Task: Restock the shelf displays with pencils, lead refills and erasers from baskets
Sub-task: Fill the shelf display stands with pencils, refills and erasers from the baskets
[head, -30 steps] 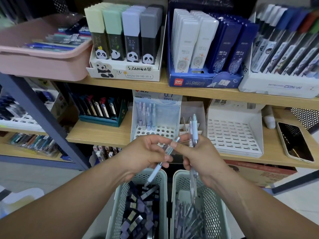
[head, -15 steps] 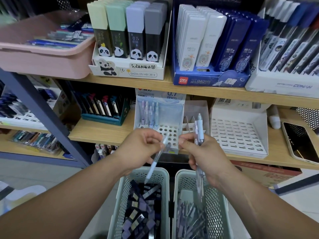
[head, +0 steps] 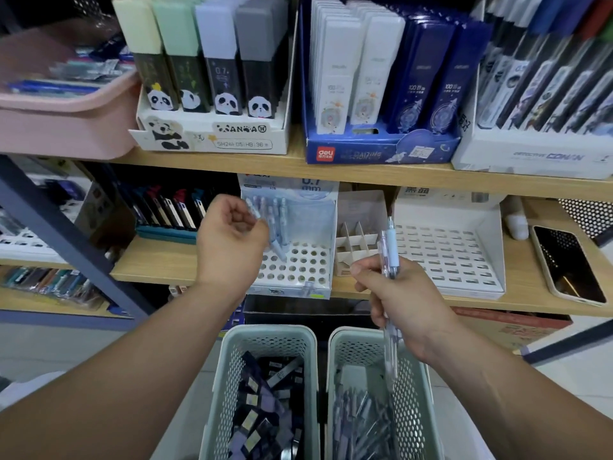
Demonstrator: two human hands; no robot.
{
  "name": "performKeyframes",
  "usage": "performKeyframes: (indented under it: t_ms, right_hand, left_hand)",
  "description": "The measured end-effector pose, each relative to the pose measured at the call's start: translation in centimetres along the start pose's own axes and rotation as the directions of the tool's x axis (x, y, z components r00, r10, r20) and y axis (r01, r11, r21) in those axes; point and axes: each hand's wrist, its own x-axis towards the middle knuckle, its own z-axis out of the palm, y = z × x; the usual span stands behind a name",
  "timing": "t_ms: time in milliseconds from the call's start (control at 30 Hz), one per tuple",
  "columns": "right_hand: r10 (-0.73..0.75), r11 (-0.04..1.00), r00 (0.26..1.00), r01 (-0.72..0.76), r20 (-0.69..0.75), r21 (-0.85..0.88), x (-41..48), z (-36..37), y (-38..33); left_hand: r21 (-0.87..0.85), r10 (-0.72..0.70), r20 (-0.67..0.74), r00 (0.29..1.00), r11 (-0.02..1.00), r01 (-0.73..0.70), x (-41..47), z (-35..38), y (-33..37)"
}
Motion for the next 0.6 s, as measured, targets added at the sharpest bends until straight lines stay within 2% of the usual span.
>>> performKeyframes:
  t_ms: [400, 600]
  right_hand:
    - [-0.004, 1.000, 0.999, 0.005, 0.040, -0.012, 0.4, -0.9, 0.2]
    - [-0.009, 1.000, 0.998, 0.010, 0.063, -0.025, 0.5, -0.9, 0.4]
  left_hand:
    - [0.214, 0.115, 0.032, 0.993, 0.970, -0.119, 0.2, 0.7, -1.3]
    - [0.312, 0.087, 0.106, 0.991, 0.943, -0.116, 0.1, 0.8, -2.0]
